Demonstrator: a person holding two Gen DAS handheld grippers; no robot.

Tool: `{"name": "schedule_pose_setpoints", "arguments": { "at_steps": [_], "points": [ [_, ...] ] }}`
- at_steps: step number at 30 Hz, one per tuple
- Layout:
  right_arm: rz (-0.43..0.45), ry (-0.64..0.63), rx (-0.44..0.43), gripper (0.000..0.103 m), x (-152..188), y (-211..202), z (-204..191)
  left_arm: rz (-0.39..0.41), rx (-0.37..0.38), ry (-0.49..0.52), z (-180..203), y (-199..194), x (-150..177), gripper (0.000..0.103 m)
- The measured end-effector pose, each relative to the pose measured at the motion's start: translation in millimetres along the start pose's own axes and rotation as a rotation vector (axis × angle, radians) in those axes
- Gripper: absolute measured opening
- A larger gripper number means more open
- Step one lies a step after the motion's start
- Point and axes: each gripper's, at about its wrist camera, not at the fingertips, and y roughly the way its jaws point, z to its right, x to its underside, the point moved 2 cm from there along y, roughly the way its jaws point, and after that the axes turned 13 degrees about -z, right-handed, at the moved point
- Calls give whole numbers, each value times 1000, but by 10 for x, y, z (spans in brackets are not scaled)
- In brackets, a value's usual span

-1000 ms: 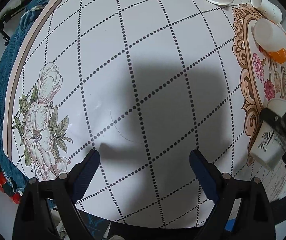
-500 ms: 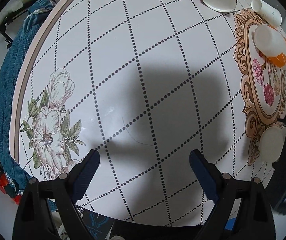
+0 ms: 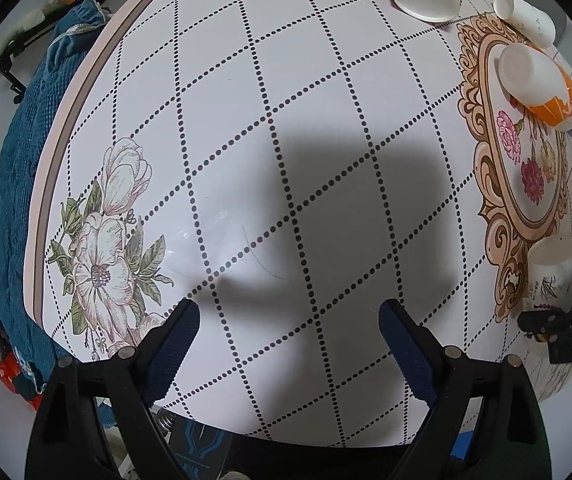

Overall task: Flip cup upside down
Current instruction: 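Turn the cup bottom-up with the right tool and carry it toward the tray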

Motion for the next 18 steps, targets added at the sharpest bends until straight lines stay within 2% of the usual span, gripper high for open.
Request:
{"name": "schedule_pose_setpoints", "arguments": {
  "at_steps": [2,5,12,14,18],
  "points": [
    [-2,51,-83,66,-10,-37,186,1,-2,4,-12,-5,31,92],
    [-1,89,-136,66,-57,-77,334,1,-3,5,49,0,45,92],
    [3,94,-119,69,-71,-118,458,1,-8,5,212,5,4,92],
    [8,90,-88,77,-29,-75,325,1,-9,6,220,5,13,92],
    [19,76,-58,77,-110,-173,306,2,-9,8,268,-5,5,92]
  ]
}}
